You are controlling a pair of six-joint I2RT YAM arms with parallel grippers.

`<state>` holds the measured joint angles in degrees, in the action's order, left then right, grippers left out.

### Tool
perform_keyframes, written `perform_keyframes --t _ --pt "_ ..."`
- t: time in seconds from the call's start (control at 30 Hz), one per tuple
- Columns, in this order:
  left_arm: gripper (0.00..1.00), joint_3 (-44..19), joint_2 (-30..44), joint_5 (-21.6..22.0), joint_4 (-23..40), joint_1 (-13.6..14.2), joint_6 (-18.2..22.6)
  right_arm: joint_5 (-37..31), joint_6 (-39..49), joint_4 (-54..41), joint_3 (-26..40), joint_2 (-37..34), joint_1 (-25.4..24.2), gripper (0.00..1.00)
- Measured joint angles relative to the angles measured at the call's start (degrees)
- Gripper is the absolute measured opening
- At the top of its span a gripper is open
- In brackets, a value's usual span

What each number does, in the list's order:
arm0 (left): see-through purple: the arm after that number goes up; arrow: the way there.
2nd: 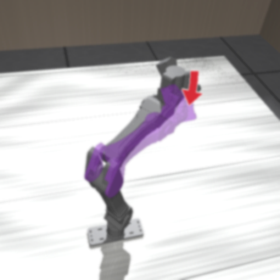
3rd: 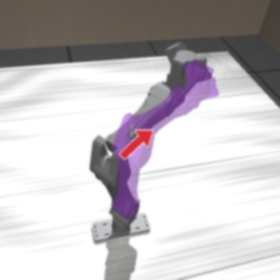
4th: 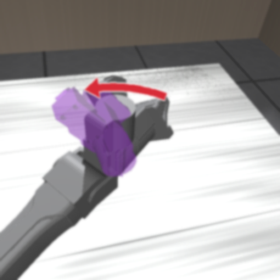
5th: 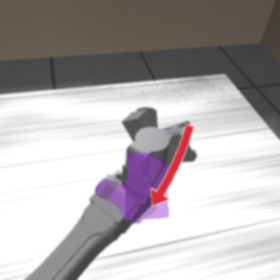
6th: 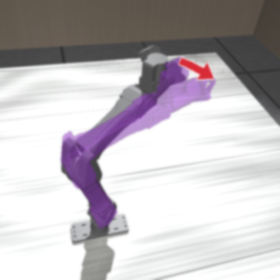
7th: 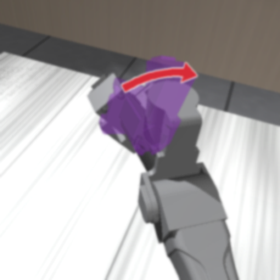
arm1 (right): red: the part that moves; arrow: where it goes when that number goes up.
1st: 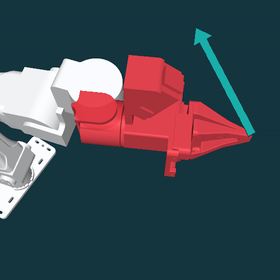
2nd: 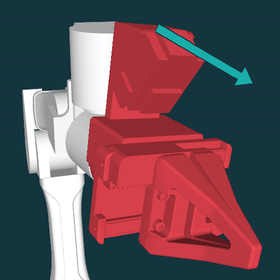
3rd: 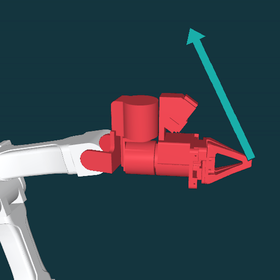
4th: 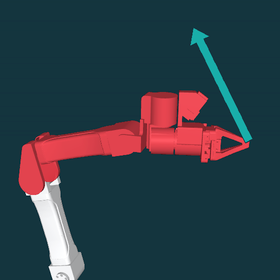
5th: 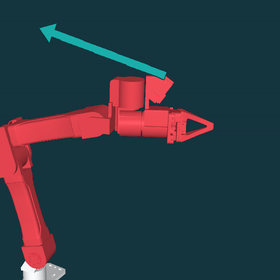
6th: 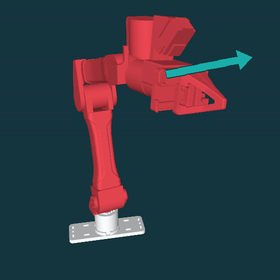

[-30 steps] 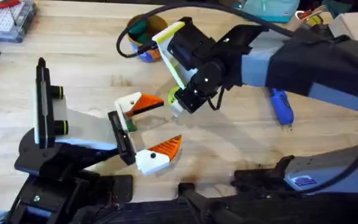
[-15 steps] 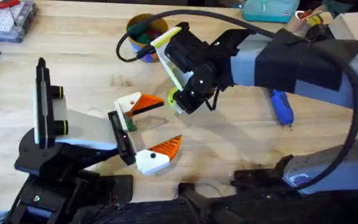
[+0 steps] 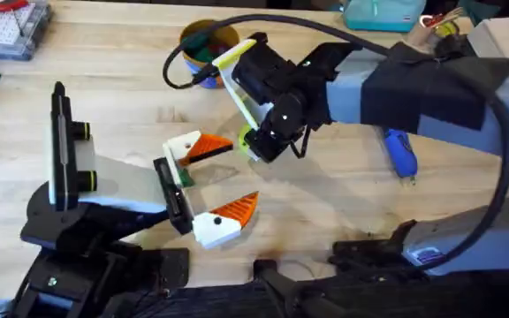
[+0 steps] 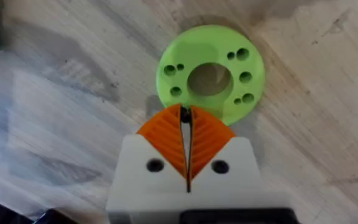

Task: Pick up the gripper from the table and insert it into the empty holder that is missing its gripper. Then pick up a screw, insert it into the mounting hole, and use the screwdriver to tighten it. Finally, clean up the table by picking up the vegetable and placing it into the bucket.

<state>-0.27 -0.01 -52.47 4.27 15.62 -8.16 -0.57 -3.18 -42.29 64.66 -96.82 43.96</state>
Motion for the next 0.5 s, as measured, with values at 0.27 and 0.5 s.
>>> perform_keyframes --t 0.27,0.5 --pt "0.986 -0.02 0.00 0.00 0.00 0.00 0.00 0.41 0.00 -8.07 1.85 0.01 -1.68 0.003" --pt "0.988 -0.01 0.00 0.02 0.02 0.00 0.00 0.41 -0.02 -18.61 13.01 1.88 -3.65 0.003"
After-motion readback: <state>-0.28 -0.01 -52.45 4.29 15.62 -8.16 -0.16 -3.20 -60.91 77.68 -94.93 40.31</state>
